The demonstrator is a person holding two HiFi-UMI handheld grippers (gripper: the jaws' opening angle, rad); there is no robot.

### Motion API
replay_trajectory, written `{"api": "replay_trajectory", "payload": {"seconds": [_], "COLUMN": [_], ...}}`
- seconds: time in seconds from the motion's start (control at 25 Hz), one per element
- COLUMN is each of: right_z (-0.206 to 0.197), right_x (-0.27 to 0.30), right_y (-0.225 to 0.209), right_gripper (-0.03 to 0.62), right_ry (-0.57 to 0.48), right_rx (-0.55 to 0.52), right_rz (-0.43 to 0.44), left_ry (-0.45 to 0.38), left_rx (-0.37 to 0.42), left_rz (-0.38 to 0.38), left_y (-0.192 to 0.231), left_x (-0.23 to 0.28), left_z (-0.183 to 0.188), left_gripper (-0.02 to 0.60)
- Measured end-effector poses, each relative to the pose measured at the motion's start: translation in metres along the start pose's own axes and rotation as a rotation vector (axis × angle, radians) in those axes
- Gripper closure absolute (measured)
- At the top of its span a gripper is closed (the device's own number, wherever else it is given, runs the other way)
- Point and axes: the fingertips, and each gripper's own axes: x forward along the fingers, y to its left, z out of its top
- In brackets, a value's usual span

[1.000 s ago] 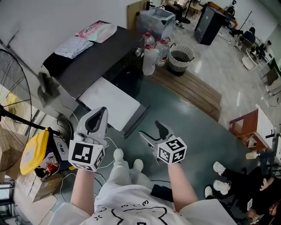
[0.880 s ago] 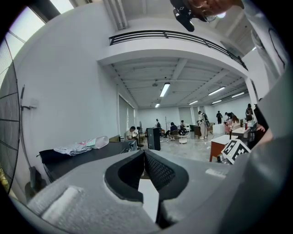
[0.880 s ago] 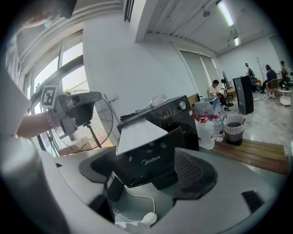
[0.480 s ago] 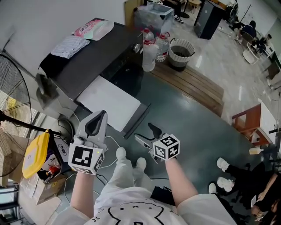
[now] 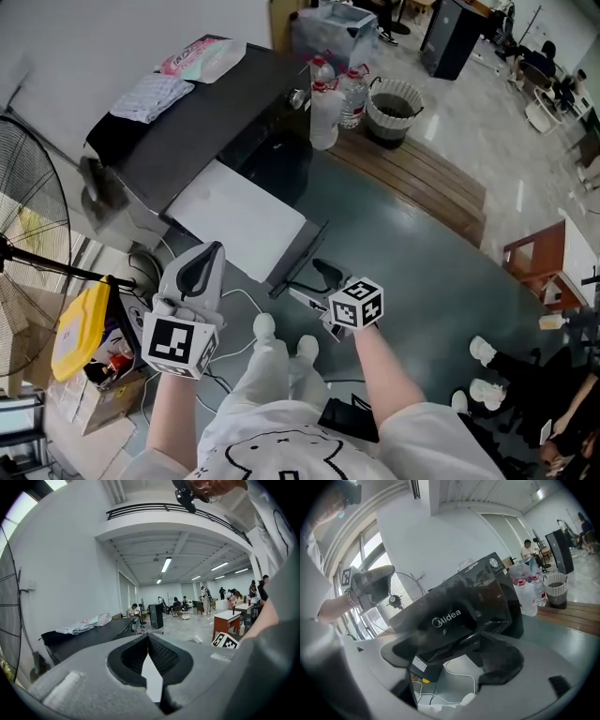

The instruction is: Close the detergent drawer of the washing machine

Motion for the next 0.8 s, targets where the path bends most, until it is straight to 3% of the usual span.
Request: {"api": "replay_trajectory", "payload": {"seconds": [0.48,0.8], "right_z": [-0.001,0.002], "right_x": [0.016,0.013], "right_y": [0.002,0.004], "right_gripper": [0.198,0.198], "right_ry": [0.007,-0.005], "right_rx": [0.015,0.048], "right_rz": [0.237,0.263], "left_ry": [0.07,0.078], "left_rx": [0.016,0.017], "left_rz": [-0.031,-0.035], "left_y": [-0.001,0.0], "left_x": [0.005,0.011], "left_z": [-0.025,-0.021], "left_gripper": [0.568,0.568]}}
